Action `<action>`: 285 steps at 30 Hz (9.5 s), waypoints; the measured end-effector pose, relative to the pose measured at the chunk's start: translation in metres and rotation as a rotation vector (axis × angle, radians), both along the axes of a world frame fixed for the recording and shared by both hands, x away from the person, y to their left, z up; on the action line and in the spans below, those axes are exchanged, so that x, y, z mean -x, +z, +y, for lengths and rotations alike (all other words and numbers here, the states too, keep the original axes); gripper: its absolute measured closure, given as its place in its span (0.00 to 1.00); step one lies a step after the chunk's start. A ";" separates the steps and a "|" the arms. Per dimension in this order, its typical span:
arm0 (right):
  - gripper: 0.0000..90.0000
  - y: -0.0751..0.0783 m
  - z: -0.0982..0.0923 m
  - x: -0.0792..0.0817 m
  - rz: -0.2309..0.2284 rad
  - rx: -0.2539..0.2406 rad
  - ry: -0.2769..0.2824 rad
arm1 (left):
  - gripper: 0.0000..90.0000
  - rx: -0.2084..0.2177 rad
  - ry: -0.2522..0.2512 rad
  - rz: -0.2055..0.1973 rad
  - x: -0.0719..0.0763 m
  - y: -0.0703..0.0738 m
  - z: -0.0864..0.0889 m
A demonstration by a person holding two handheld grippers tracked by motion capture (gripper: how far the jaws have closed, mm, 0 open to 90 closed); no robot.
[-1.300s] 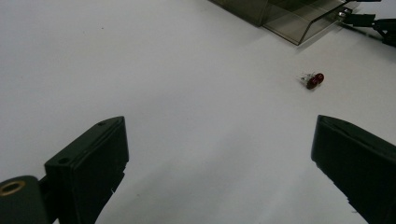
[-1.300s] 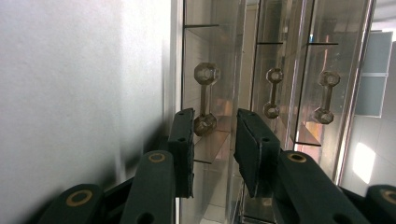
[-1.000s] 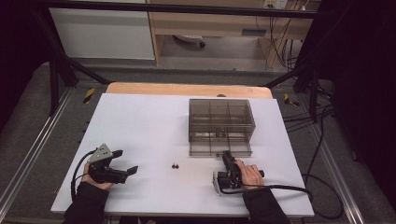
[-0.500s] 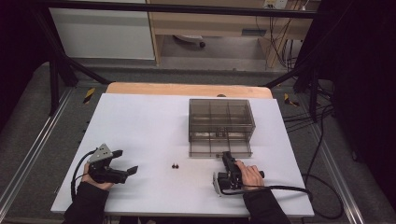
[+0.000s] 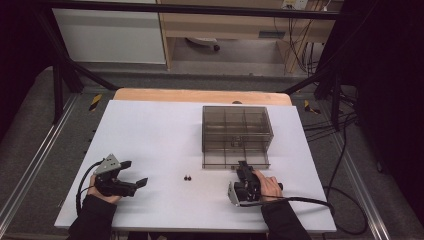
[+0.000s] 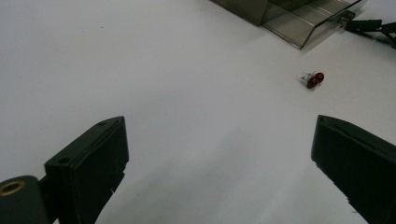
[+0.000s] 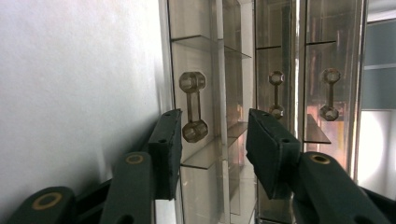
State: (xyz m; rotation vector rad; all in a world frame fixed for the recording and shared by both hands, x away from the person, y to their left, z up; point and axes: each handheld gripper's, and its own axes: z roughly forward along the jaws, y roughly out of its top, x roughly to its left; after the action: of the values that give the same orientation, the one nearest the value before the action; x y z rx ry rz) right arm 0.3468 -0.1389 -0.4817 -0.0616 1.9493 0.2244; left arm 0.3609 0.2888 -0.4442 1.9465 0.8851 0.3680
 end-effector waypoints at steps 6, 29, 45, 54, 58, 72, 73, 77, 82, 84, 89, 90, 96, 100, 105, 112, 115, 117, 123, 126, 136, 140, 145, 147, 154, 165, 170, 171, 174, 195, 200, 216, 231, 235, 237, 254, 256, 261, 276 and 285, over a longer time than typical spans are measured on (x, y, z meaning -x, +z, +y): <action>0.51 0.005 -0.001 0.000 0.038 -0.052 0.001 | 0.04 -0.001 0.000 0.001 0.000 0.000 0.000; 0.15 0.030 -0.005 -0.008 0.280 -0.455 -0.071 | 0.04 -0.002 0.000 0.002 0.000 0.000 0.000; 0.09 0.042 -0.016 -0.013 0.441 -0.759 -0.107 | 0.04 0.000 0.000 0.003 0.000 0.000 0.000; 0.05 0.045 -0.023 -0.017 0.544 -0.856 -0.137 | 0.04 0.001 -0.001 0.004 0.000 0.000 -0.001; 0.06 0.044 -0.030 -0.019 0.579 -0.917 -0.141 | 0.04 0.003 0.000 0.004 0.000 0.000 0.000; 0.03 0.054 -0.050 -0.018 0.642 -1.057 -0.156 | 0.04 0.000 0.001 0.005 0.000 0.000 -0.002; 0.02 0.055 -0.052 -0.018 0.653 -1.066 -0.158 | 0.04 0.001 0.001 0.006 0.000 0.000 -0.002; 0.01 0.055 -0.059 -0.019 0.688 -1.105 -0.168 | 0.04 0.001 0.000 0.009 0.000 0.000 -0.001; 0.01 0.052 -0.068 -0.019 0.723 -1.126 -0.193 | 0.04 0.003 -0.001 0.009 0.000 0.000 -0.001; 0.01 0.051 -0.072 -0.019 0.738 -1.129 -0.194 | 0.04 0.002 -0.002 0.008 0.000 0.000 -0.002; 0.01 0.048 -0.079 -0.018 0.750 -1.133 -0.204 | 0.04 0.003 -0.004 0.007 0.000 0.001 -0.002; 0.01 0.048 -0.081 -0.018 0.755 -1.132 -0.205 | 0.04 0.003 -0.005 0.008 0.000 0.001 -0.002; 0.01 0.046 -0.089 -0.018 0.755 -1.119 -0.232 | 0.04 0.006 -0.011 0.009 0.001 0.001 -0.003; 0.01 0.044 -0.094 -0.016 0.776 -1.128 -0.218 | 0.04 0.003 -0.012 0.011 0.001 0.001 -0.003; 0.01 0.042 -0.101 -0.014 0.777 -1.134 -0.229 | 0.04 0.002 -0.015 0.017 0.001 0.000 -0.005; 0.01 0.038 -0.106 -0.016 0.798 -1.148 -0.236 | 0.04 -0.002 -0.016 0.022 0.001 0.000 -0.007; 0.01 0.038 -0.107 -0.016 0.802 -1.153 -0.232 | 0.04 -0.003 -0.018 0.024 0.001 0.000 -0.008; 0.01 0.038 -0.107 -0.016 0.800 -1.148 -0.232 | 0.04 -0.004 -0.018 0.025 0.001 0.000 -0.008; 0.01 0.037 -0.107 -0.016 0.803 -1.146 -0.226 | 0.04 -0.001 -0.023 0.025 0.002 0.001 -0.011; 0.01 0.037 -0.107 -0.016 0.801 -1.144 -0.227 | 0.04 -0.008 -0.027 0.027 0.002 0.001 -0.014; 0.01 0.037 -0.107 -0.016 0.806 -1.155 -0.220 | 0.04 -0.017 -0.034 0.040 0.003 0.002 -0.024; 0.01 0.038 -0.108 -0.016 0.810 -1.157 -0.218 | 0.04 -0.021 -0.027 0.045 0.003 0.003 -0.027; 0.01 0.038 -0.108 -0.016 0.810 -1.161 -0.216 | 0.04 -0.016 -0.019 0.049 0.003 0.007 -0.032; 0.01 0.038 -0.108 -0.016 0.809 -1.157 -0.216 | 0.04 -0.021 -0.012 0.054 0.001 0.010 -0.035; 0.01 0.037 -0.108 -0.016 0.810 -1.154 -0.214 | 0.05 -0.036 -0.012 0.073 -0.002 0.017 -0.049; 0.01 0.038 -0.108 -0.015 0.809 -1.160 -0.214 | 0.06 -0.076 -0.035 0.085 -0.011 0.025 -0.080; 0.01 0.037 -0.108 -0.016 0.812 -1.155 -0.213 | 0.07 -0.093 -0.048 0.087 -0.015 0.026 -0.096; 0.01 0.037 -0.108 -0.016 0.810 -1.155 -0.212 | 0.08 -0.093 -0.048 0.088 -0.015 0.026 -0.098; 0.01 0.037 -0.108 -0.016 0.809 -1.154 -0.214 | 0.09 -0.101 -0.046 0.094 -0.016 0.025 -0.106; 0.01 0.037 -0.109 -0.016 0.812 -1.153 -0.218 | 0.35 -0.133 -0.033 0.156 -0.023 0.003 -0.132; 0.01 0.037 -0.109 -0.016 0.812 -1.156 -0.220 | 0.44 -0.112 -0.028 0.177 -0.022 0.002 -0.135; 0.01 0.037 -0.109 -0.016 0.816 -1.155 -0.219 | 0.66 -0.137 -0.005 0.193 -0.021 -0.003 -0.143; 0.01 0.037 -0.109 -0.016 0.817 -1.154 -0.220 | 0.78 -0.152 -0.001 0.190 -0.018 -0.003 -0.147; 0.01 0.037 -0.109 -0.017 0.817 -1.153 -0.219 | 0.80 -0.161 0.004 0.188 -0.018 -0.004 -0.148; 0.01 0.037 -0.109 -0.016 0.818 -1.155 -0.220 | 0.82 -0.163 0.007 0.187 -0.018 -0.004 -0.148; 0.01 0.037 -0.109 -0.017 0.821 -1.156 -0.219 | 0.88 -0.187 0.007 0.168 -0.017 -0.003 -0.148; 0.01 0.037 -0.109 -0.017 0.821 -1.155 -0.218 | 0.88 -0.187 0.006 0.167 -0.017 -0.003 -0.148; 0.01 0.037 -0.109 -0.017 0.822 -1.156 -0.221 | 0.89 -0.176 0.001 0.164 -0.016 -0.002 -0.147; 0.01 0.037 -0.109 -0.017 0.825 -1.159 -0.218 | 0.89 -0.145 0.006 0.158 -0.014 0.004 -0.142; 0.01 0.037 -0.109 -0.017 0.824 -1.158 -0.218 | 0.89 -0.131 0.002 0.147 -0.012 0.011 -0.139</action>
State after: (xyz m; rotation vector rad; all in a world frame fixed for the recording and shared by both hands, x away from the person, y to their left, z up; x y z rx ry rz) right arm 0.3635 -0.2483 -0.4444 1.1427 2.2755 1.3476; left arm 0.3732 0.1495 -0.4335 2.1147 0.9788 0.2930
